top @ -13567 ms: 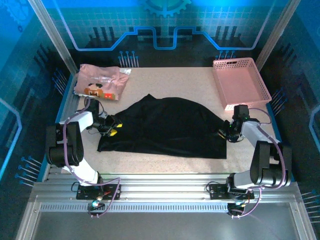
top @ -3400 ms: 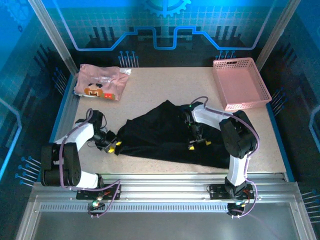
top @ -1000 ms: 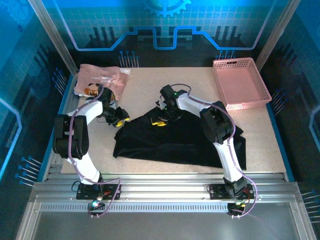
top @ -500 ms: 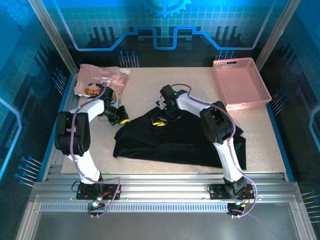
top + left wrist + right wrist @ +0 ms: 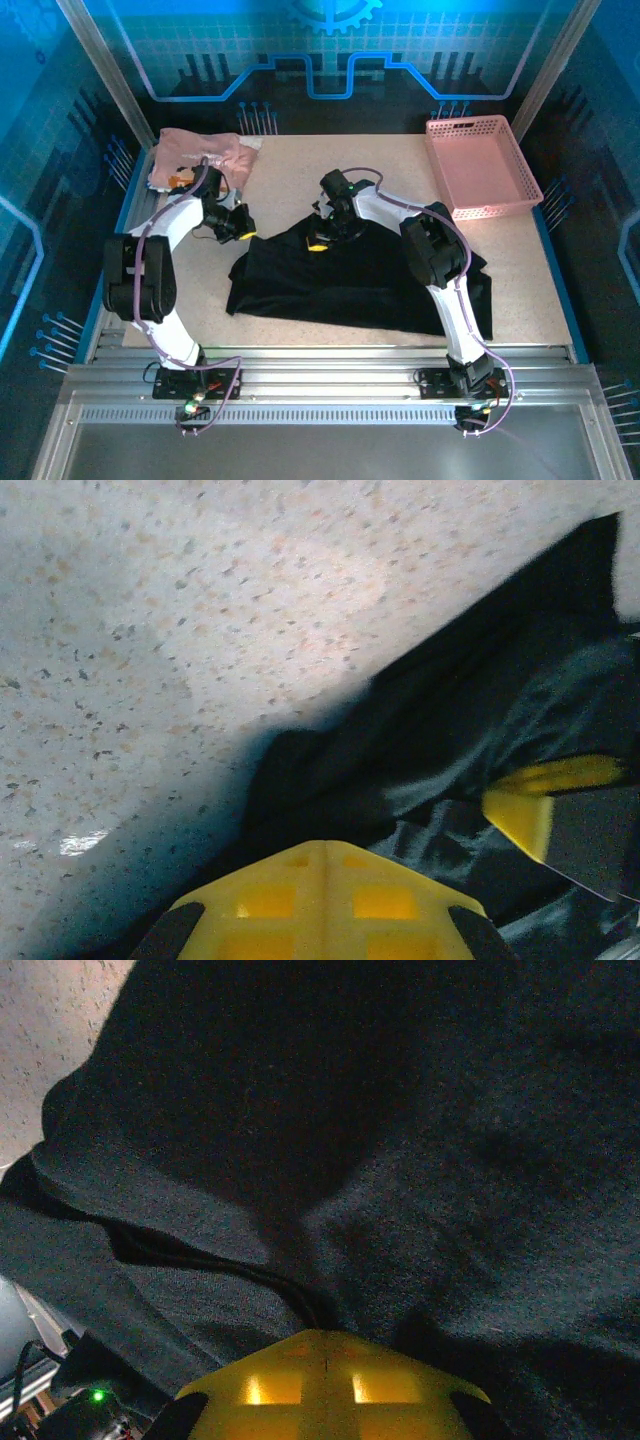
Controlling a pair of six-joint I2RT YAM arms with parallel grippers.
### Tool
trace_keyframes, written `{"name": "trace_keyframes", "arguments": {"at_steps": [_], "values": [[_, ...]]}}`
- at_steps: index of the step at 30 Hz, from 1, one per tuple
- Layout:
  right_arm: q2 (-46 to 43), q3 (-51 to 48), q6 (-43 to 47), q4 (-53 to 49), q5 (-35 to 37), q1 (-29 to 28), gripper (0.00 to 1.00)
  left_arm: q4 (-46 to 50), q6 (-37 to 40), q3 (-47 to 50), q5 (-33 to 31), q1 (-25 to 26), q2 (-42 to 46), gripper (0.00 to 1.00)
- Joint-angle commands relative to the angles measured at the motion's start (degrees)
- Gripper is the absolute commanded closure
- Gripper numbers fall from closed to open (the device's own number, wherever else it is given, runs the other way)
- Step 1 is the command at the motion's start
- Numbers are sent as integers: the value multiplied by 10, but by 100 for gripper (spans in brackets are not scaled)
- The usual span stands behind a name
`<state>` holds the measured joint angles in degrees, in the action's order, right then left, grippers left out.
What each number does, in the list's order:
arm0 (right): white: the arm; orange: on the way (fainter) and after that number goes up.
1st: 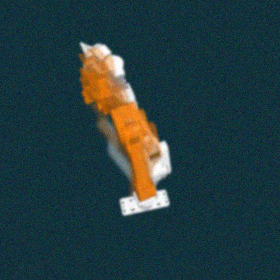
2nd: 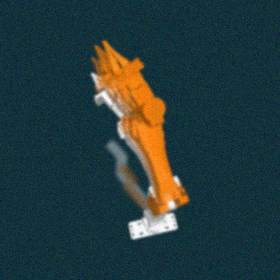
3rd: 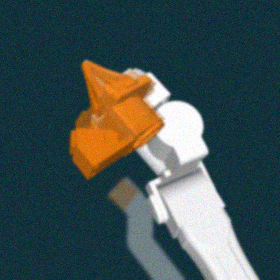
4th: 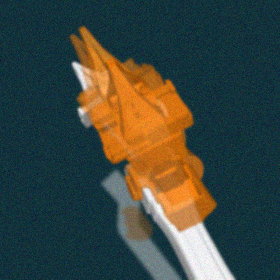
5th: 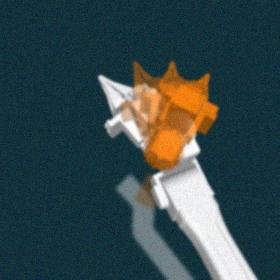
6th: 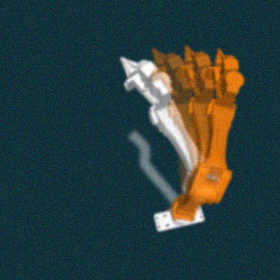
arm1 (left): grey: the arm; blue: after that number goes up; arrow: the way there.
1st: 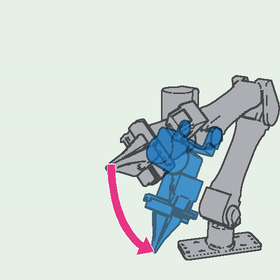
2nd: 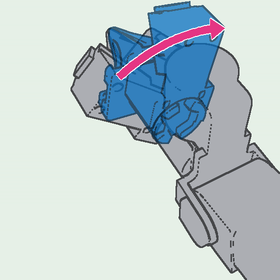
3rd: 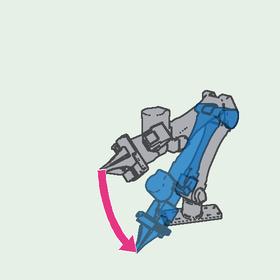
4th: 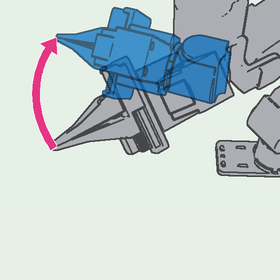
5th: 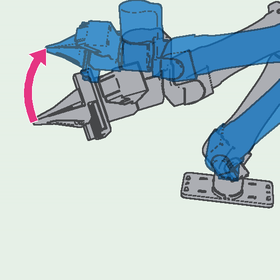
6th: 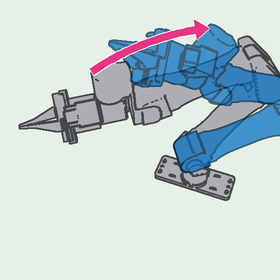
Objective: Fold and stack the t-shirts
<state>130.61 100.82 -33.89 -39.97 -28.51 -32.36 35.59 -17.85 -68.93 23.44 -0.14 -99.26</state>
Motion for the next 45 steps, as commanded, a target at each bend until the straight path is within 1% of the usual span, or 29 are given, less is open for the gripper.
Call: {"name": "trace_keyframes", "arguments": {"at_steps": [1,12,17,28,34,45], "values": [[-33,-3,-3,-8,4,-7,100,6,7,-17,19,2,29,100],[-70,-4,-2,-23,16,2,100,-8,-4,-18,34,-10,45,100],[-68,0,-1,-25,22,9,100,-18,-8,-24,35,-16,38,100],[-52,12,1,-27,29,22,100,-28,-6,-77,39,-18,-5,100],[-35,16,1,-21,31,27,100,-27,5,-95,53,-18,-47,100],[8,47,-4,-13,58,34,100,-33,3,-133,22,-21,-97,100]]}}
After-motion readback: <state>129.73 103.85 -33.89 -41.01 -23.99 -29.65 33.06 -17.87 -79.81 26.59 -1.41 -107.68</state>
